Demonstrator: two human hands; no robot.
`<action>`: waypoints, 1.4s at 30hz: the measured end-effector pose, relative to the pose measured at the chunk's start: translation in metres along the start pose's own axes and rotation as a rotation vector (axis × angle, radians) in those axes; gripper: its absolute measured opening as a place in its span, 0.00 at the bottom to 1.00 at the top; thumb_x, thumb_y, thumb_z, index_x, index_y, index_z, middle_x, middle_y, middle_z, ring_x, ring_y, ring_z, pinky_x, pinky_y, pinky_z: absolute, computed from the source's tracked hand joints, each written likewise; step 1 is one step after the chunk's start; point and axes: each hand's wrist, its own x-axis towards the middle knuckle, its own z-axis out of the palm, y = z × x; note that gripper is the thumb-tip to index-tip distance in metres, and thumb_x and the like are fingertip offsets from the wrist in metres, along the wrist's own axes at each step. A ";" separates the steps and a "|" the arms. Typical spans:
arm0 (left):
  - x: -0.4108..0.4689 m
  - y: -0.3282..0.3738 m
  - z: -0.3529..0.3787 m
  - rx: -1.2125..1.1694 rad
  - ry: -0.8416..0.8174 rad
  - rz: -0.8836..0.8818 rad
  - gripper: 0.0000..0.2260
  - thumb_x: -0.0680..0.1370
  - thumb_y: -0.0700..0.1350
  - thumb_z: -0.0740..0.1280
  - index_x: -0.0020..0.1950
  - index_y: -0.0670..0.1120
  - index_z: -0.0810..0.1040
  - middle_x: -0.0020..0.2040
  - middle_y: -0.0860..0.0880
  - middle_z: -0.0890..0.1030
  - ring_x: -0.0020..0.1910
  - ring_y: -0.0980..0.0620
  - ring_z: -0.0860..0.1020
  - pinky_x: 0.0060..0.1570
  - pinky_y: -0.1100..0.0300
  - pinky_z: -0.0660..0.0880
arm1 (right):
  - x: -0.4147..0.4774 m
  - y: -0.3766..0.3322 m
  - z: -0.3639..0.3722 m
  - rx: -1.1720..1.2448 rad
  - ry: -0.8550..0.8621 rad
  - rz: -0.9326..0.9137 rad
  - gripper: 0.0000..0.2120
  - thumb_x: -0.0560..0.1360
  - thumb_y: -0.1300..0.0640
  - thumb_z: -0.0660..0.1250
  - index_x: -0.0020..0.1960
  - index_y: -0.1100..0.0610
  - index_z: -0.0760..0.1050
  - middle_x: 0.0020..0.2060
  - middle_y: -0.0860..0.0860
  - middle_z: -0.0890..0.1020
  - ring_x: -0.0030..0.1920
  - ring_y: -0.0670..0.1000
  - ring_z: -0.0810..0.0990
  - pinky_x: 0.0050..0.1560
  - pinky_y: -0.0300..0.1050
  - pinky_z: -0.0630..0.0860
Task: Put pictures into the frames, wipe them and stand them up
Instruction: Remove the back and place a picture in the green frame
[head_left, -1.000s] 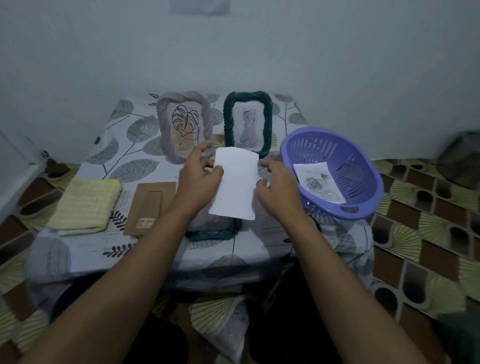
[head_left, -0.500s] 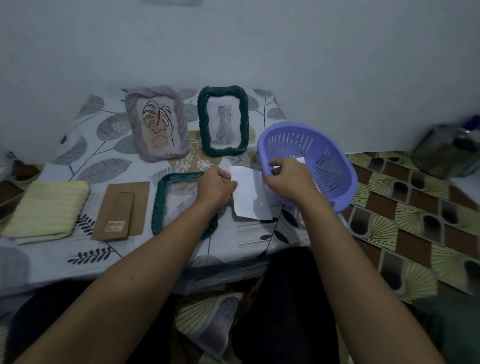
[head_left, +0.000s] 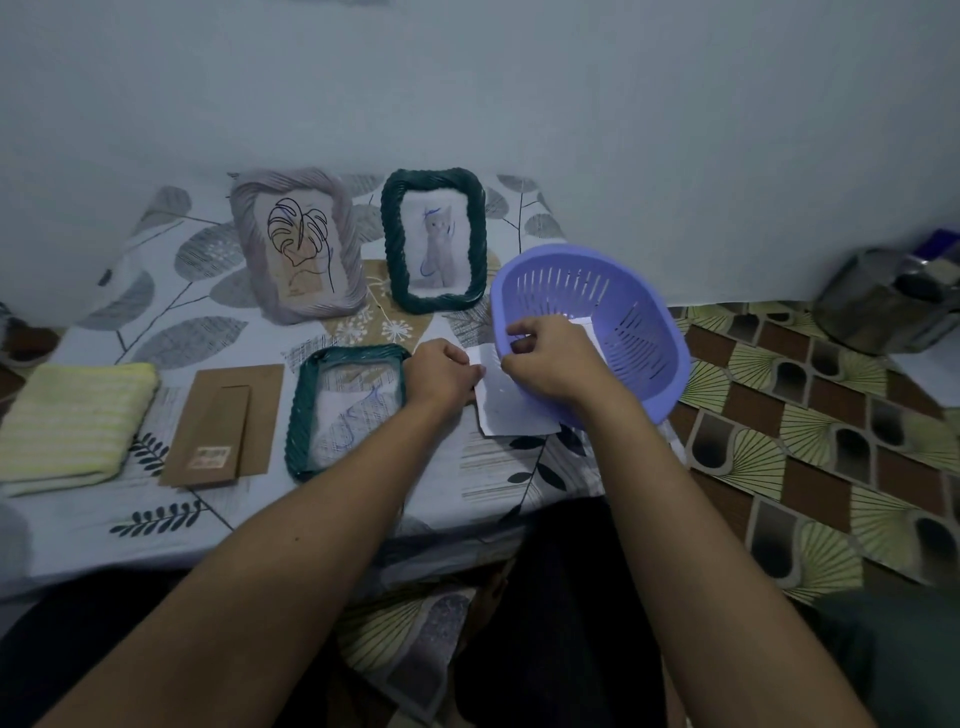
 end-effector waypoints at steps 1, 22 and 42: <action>0.000 0.000 -0.001 -0.003 -0.009 0.000 0.11 0.71 0.34 0.76 0.38 0.42 0.75 0.45 0.35 0.82 0.36 0.43 0.81 0.35 0.47 0.83 | 0.000 0.001 0.000 0.005 0.005 0.002 0.25 0.75 0.57 0.68 0.72 0.56 0.72 0.63 0.54 0.81 0.63 0.55 0.79 0.64 0.51 0.75; -0.025 0.033 -0.006 -0.003 -0.188 0.139 0.05 0.78 0.47 0.71 0.44 0.47 0.80 0.41 0.44 0.85 0.29 0.52 0.79 0.28 0.63 0.69 | 0.048 0.046 -0.007 -0.501 -0.159 0.304 0.12 0.75 0.49 0.70 0.47 0.59 0.74 0.45 0.56 0.76 0.43 0.57 0.75 0.46 0.48 0.72; -0.033 0.035 -0.010 -0.034 -0.195 0.080 0.06 0.77 0.46 0.72 0.47 0.44 0.79 0.41 0.44 0.85 0.26 0.55 0.78 0.24 0.63 0.69 | 0.044 0.048 -0.005 -0.427 0.049 0.250 0.07 0.68 0.58 0.72 0.43 0.59 0.75 0.39 0.56 0.78 0.40 0.58 0.78 0.39 0.47 0.74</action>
